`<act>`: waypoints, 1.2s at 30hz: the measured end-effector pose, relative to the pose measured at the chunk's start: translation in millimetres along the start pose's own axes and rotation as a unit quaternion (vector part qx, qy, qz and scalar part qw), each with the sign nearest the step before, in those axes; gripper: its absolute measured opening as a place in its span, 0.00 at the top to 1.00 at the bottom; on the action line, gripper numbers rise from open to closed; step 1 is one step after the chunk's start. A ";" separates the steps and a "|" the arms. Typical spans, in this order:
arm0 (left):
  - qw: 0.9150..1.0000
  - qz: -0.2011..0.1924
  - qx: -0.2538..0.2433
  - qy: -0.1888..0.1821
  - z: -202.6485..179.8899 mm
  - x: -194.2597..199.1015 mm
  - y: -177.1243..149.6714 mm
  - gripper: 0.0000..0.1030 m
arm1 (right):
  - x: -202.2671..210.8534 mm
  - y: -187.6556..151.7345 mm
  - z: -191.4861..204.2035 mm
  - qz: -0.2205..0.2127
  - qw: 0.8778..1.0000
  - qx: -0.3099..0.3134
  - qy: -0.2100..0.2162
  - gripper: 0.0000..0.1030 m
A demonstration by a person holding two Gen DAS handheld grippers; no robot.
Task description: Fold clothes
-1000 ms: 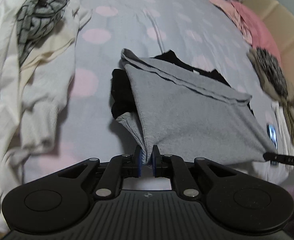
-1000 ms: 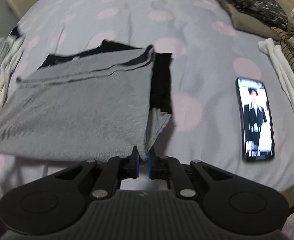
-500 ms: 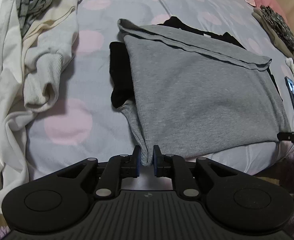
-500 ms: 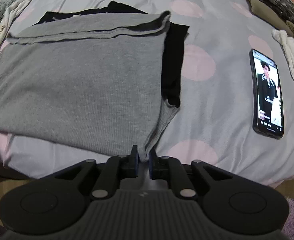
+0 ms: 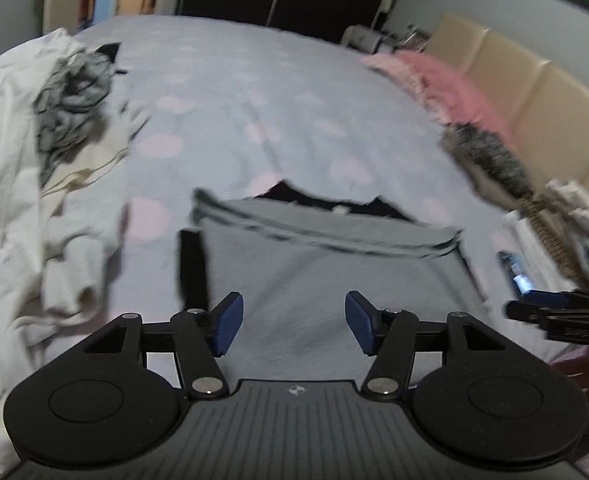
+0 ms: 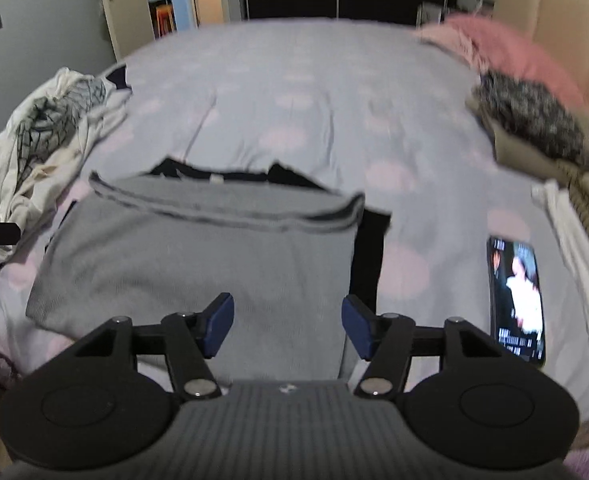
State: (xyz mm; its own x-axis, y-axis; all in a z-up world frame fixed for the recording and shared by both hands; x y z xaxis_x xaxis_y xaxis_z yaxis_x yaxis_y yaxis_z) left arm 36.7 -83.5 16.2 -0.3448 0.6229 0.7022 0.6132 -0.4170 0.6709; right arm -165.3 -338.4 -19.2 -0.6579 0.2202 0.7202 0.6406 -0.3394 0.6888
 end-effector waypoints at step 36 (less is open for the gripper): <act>0.994 0.069 -0.083 -0.008 -21.3 -178.0 35.1 0.63 | -158.3 54.0 7.3 0.022 0.995 0.087 0.038 0.82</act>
Point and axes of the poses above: each gripper's, at about its wrist camera, not at the fingertips, and x roughly against the way its jaws point, z to its left, y to its top, the point moved 3 cm from there along -x, roughly the way its jaws point, and after that the axes turned 3 degrees about y, right-handed, at the moved point
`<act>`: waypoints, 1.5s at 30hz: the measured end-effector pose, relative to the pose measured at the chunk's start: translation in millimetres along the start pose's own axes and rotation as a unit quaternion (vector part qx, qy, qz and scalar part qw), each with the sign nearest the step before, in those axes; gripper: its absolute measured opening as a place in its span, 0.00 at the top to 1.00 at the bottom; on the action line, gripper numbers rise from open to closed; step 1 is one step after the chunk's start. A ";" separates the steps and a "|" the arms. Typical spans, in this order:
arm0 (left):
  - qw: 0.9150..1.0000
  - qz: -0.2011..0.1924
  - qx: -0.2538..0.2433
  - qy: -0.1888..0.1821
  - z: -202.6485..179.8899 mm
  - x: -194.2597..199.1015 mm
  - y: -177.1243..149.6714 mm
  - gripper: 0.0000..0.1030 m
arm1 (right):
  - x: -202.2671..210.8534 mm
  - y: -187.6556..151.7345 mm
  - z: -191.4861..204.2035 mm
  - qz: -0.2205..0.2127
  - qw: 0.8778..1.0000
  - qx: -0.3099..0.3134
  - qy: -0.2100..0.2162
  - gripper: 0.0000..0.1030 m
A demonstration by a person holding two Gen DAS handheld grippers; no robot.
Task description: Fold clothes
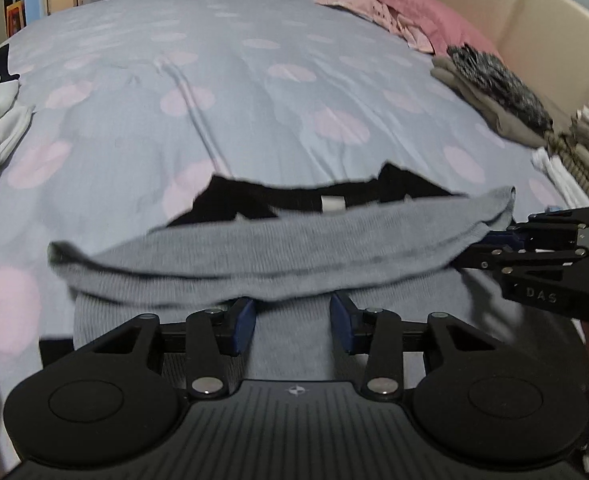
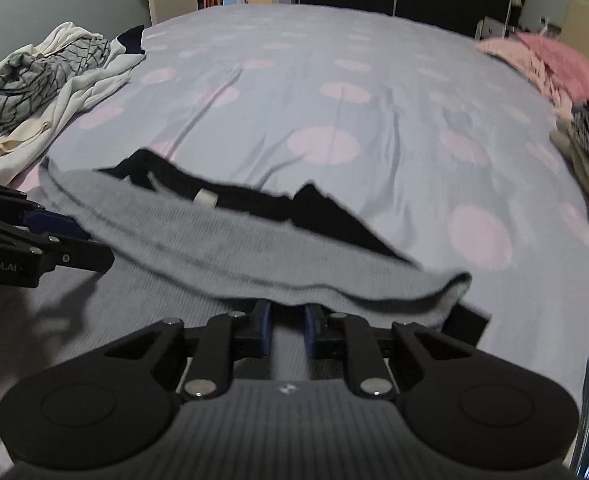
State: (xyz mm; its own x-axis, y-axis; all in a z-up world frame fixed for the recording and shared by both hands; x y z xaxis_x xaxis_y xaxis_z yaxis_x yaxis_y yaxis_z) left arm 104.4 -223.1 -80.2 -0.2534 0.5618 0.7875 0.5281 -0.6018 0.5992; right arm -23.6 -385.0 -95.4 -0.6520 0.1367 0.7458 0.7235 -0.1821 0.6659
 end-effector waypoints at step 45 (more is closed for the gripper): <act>0.993 0.093 0.059 0.030 40.0 131.0 -91.2 0.55 | 110.4 -70.9 -37.1 0.139 0.988 -0.052 0.037 0.57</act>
State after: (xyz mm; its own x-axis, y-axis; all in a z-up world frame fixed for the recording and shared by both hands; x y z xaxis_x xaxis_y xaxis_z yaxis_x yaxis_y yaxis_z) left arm 55.4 -71.9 -37.4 -0.1883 0.4093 0.8927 0.6606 -0.6199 0.4235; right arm -155.3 -393.1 -61.0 -0.4496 -0.0036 0.8932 0.8518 -0.3026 0.4276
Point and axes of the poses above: each gripper's, at about its wrist camera, not at the fingertips, and x roughly against the way its jaws point, z to its left, y to its top, the point moved 3 cm from there along -x, roughly the way its jaws point, and after that the axes turned 3 degrees about y, right-handed, at the moved point
